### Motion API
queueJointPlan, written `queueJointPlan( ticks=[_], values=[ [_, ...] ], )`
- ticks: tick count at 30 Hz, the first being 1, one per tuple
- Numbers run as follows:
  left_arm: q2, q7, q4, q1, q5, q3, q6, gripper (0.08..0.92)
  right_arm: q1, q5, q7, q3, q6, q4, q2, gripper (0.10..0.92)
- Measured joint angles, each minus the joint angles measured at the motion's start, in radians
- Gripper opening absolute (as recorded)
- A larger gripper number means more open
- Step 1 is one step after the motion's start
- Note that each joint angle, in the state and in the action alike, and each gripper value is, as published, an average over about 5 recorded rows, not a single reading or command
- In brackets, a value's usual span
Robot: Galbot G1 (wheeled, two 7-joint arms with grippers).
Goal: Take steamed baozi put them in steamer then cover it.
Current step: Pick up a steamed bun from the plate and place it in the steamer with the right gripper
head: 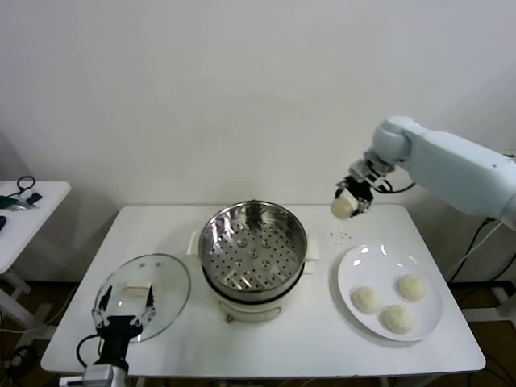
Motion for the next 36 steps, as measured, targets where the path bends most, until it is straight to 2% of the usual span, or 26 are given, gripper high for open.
queueJointPlan(
  ticks=[19,36],
  values=[
    [0.010,0.005,-0.011,0.009,-0.003,-0.005,0.011,0.823,-0.048,-0.253,0.008,0.037,0.240,0.011,0.309,0.684],
    [0.013,0.011,-0.002,0.010,-0.007,-0.006,0.012,0.823,-0.199,-0.452,0.016,0.077,0.296,-0.016,0.377,0.687]
  ],
)
